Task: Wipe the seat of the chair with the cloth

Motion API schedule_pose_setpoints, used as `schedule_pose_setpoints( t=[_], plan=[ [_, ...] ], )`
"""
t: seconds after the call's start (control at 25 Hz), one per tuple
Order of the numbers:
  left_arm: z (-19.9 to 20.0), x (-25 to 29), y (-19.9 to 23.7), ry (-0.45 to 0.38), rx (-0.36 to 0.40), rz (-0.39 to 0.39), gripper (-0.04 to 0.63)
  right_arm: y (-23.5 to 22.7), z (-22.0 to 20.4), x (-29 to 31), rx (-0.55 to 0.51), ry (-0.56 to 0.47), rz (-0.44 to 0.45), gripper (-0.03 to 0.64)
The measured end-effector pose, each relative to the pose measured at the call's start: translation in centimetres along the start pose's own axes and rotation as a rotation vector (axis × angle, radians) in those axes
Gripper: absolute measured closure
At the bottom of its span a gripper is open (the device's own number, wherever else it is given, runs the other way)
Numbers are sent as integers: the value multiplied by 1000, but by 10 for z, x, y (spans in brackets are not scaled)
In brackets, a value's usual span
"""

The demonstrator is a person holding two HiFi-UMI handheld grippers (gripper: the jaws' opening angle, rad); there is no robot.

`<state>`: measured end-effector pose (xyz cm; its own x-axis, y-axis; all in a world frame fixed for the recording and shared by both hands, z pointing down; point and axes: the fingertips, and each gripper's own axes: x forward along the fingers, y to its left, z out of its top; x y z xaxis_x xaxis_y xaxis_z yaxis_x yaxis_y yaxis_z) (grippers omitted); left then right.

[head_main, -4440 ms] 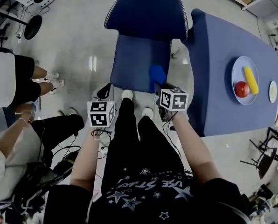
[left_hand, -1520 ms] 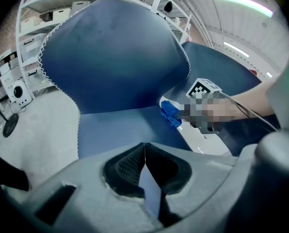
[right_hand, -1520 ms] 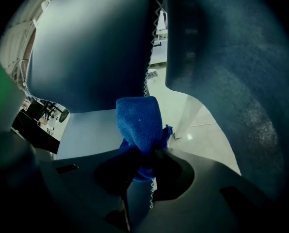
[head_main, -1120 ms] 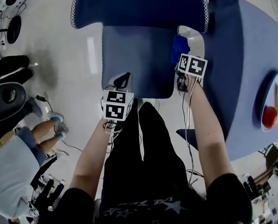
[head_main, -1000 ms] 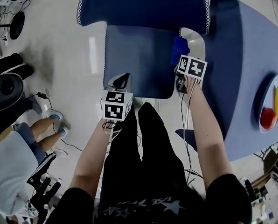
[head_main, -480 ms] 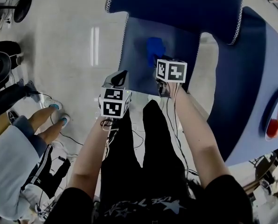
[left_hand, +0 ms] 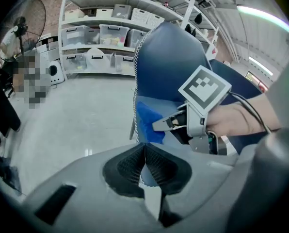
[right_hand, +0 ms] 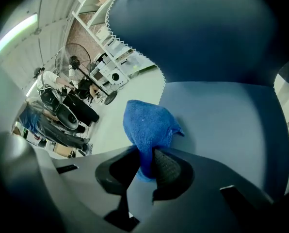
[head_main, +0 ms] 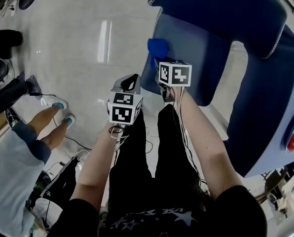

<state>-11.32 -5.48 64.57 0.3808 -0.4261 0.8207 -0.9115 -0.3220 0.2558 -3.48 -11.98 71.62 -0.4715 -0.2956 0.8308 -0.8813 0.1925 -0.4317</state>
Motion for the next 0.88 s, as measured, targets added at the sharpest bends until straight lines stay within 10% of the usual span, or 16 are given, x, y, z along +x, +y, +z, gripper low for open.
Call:
schedule_pose_setpoints(
  t=[0.88],
  plan=[
    [-8,5,-40,49,72,-78,575,-59,-27,-29,74,8,-130,543]
  ],
)
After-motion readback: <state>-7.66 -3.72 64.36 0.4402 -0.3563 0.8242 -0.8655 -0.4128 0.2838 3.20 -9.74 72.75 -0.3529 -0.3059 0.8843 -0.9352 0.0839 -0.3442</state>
